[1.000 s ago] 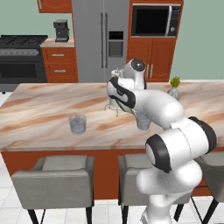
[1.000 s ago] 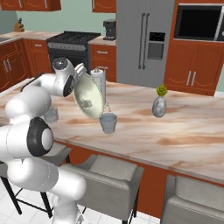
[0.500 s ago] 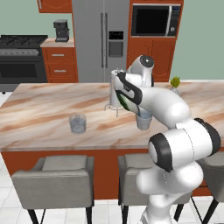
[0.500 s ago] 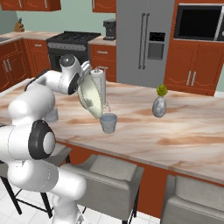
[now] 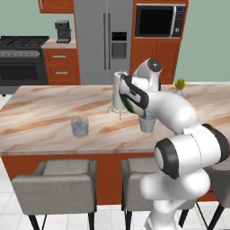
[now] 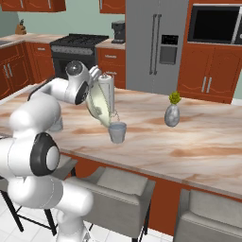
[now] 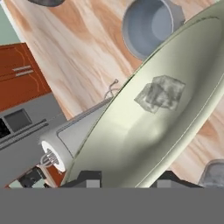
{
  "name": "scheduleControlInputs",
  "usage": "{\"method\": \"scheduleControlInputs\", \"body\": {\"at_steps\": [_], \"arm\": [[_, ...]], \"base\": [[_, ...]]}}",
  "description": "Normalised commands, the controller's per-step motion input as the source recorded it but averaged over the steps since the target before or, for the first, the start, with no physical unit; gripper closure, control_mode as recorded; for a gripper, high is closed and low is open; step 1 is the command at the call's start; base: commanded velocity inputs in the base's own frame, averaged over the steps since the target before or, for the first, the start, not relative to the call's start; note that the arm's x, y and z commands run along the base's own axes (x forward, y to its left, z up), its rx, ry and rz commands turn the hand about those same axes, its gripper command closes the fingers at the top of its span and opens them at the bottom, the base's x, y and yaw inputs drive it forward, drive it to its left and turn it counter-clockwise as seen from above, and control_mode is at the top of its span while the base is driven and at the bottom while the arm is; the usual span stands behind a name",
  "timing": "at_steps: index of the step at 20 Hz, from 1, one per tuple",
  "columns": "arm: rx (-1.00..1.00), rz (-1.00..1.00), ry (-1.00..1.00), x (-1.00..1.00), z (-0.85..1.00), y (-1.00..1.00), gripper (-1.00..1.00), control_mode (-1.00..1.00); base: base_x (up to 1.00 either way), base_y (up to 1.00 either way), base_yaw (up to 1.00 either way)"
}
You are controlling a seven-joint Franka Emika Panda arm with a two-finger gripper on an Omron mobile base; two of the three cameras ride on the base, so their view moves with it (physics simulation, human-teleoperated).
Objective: There are four ice cubes in the ice bowl. Place two ice cubes in each glass of water.
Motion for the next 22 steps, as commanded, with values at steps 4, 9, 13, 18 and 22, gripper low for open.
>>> {"method": "scheduleControlInputs", "body": {"at_steps": [4, 9, 13, 18, 22], "arm": [[-0.07, -0.05, -0.22, 0.00, 0.21, -0.02, 1.00, -1.00], [-0.02, -0.09, -0.20, -0.03, 0.26, -0.09, 1.00, -1.00], [0.00, -0.13, -0.16, -0.14, 0.23, -0.01, 1.00, -1.00], [0.00, -0.14, -0.15, -0.01, 0.16, 0.01, 1.00, -1.00], [0.00, -0.11, -0.18, 0.00, 0.21, 0.00, 1.00, -1.00]], "base": [[0.00, 0.00, 0.00], [0.00, 0.00, 0.00], [0.00, 0.00, 0.00], [0.00, 0.00, 0.00], [0.00, 0.00, 0.00]]}}
